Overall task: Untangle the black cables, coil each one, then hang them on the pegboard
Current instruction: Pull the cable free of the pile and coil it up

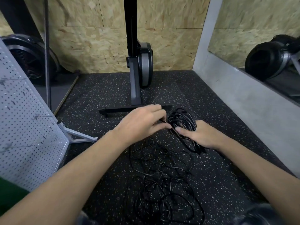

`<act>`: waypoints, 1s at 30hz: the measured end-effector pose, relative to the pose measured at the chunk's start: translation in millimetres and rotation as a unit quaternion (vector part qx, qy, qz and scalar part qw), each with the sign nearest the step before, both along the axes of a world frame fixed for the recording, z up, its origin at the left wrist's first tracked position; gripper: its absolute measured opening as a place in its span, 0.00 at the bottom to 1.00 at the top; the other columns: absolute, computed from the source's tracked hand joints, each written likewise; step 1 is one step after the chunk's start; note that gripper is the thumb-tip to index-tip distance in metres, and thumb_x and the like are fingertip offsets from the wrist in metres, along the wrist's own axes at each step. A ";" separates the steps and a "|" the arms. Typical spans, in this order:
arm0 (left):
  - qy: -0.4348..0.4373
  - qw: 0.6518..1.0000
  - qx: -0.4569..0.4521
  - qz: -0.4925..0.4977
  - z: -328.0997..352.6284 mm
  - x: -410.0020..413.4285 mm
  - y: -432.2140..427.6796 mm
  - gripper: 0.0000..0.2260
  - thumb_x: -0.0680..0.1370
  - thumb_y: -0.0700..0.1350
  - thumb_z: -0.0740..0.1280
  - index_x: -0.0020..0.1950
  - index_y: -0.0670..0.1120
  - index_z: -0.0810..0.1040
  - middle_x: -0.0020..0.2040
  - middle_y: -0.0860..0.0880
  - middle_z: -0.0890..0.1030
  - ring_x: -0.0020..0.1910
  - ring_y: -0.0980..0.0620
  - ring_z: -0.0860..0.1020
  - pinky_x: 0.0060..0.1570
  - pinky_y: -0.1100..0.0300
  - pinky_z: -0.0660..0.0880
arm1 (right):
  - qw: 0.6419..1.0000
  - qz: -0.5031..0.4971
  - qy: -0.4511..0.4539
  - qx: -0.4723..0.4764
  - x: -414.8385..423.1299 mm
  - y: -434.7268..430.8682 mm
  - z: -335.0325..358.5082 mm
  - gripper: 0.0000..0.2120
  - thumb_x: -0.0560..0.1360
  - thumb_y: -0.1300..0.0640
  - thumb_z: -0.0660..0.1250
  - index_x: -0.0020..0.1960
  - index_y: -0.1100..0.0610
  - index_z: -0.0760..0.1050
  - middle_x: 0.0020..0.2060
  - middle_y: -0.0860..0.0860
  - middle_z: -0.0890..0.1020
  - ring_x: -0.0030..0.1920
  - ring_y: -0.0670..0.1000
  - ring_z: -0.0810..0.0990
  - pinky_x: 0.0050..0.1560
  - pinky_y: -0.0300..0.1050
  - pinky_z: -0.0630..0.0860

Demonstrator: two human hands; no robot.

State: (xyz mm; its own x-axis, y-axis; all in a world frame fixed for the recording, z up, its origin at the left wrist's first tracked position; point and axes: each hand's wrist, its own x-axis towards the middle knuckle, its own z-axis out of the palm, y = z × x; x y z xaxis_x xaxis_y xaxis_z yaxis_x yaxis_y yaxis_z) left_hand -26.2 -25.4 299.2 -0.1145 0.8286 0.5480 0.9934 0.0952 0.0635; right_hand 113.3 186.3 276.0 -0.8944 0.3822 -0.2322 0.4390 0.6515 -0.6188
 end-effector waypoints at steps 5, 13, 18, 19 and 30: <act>-0.007 0.998 0.051 -0.020 3.0 -3.3 -4.4 0.18 0.78 0.59 0.70 0.49 0.43 0.79 0.45 0.50 0.78 0.43 0.52 0.76 0.41 0.54 0.77 | 0.981 0.108 -0.098 -0.129 10.8 -23.6 20.6 0.49 0.67 0.17 0.59 0.54 0.63 0.81 0.41 0.55 0.86 0.38 0.49 0.84 0.40 0.40 0.80; -0.220 0.974 -0.039 0.026 -2.8 -2.9 -2.9 0.25 0.70 0.68 0.74 0.44 0.46 0.78 0.42 0.52 0.78 0.41 0.52 0.75 0.42 0.52 0.76 | 0.950 0.267 -0.150 -0.067 14.0 -45.7 26.7 0.09 0.78 0.51 0.73 0.43 0.52 0.76 0.35 0.44 0.80 0.37 0.45 0.79 0.42 0.43 0.75; -0.453 0.888 -0.068 -0.030 -1.4 -13.8 -0.7 0.14 0.67 0.54 0.83 0.44 0.48 0.87 0.41 0.47 0.85 0.41 0.56 0.79 0.48 0.56 0.75 | 0.952 0.285 -0.111 0.018 22.1 -57.4 39.9 0.09 0.74 0.53 0.75 0.44 0.55 0.76 0.34 0.48 0.78 0.34 0.46 0.75 0.39 0.53 0.75; -0.483 0.872 -0.075 -0.040 -1.6 -17.2 -1.4 0.13 0.68 0.53 0.83 0.46 0.46 0.88 0.41 0.44 0.85 0.41 0.55 0.79 0.48 0.57 0.74 | 0.952 0.294 -0.082 0.017 23.6 -60.9 43.7 0.09 0.74 0.54 0.74 0.43 0.56 0.75 0.34 0.51 0.78 0.34 0.46 0.74 0.38 0.55 0.75; -0.701 0.691 -0.175 -0.010 -53.3 -21.6 -4.6 0.18 0.85 0.53 0.63 0.40 0.45 0.78 0.33 0.50 0.69 0.32 0.53 0.68 0.42 0.57 0.71 | 0.979 0.107 0.171 0.032 21.9 -53.7 61.6 0.07 0.73 0.57 0.76 0.43 0.55 0.78 0.35 0.53 0.83 0.35 0.54 0.81 0.36 0.49 0.80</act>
State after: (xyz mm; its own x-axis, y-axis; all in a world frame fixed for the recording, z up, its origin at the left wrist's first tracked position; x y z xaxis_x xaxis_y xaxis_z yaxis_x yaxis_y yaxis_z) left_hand -47.8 -30.0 245.9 -0.3157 0.8913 -0.3254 -0.0210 0.3363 0.9415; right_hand 135.2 132.7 337.5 -0.9769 0.1818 0.1123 0.0632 0.7477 -0.6610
